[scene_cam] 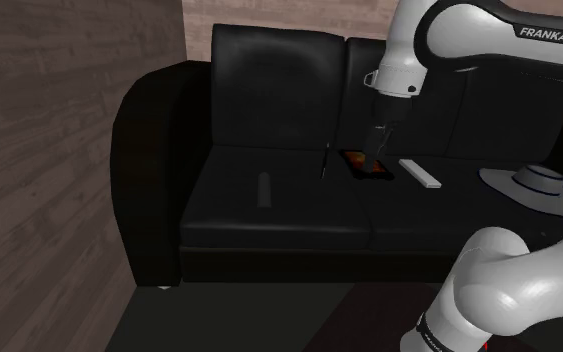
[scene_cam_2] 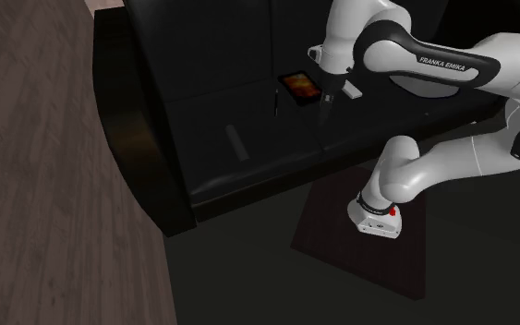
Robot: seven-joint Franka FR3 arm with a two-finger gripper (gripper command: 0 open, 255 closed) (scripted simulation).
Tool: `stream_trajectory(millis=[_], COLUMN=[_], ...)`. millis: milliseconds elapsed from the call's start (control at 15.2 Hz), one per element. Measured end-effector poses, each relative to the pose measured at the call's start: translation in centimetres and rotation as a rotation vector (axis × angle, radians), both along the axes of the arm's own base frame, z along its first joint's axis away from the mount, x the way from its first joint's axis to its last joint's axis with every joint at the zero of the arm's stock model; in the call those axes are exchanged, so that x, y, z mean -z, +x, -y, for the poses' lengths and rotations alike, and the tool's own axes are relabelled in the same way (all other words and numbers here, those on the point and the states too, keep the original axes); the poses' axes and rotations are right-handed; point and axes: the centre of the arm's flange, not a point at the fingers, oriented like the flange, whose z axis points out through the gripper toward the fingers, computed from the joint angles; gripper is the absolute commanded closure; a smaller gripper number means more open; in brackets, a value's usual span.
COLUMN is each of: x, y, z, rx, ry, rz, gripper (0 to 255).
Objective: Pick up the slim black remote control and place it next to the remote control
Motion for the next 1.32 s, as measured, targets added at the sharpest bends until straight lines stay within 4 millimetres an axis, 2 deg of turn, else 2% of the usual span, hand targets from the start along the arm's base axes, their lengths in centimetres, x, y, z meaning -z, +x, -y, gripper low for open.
stream_trajectory(millis=[132,330,594,858,1122,1320], x=[0.2,1.4,3.5,5.5,7.3,9.2], y=[0.5,3.3,8.3,13.0,17.8,22.2], z=[-0.3,-2.0,-4.1,-5.2,-6.0,-5.8], rx=[0.016,0.104,0.242,0.383,0.524,0.631], ry=[0.001,0.007,0.017,0.027,0.038,0.046], rz=[-0.004,-0.029,-0.064,-0.101,-0.138,-0.165], gripper=[0,0,0,0,0,0])
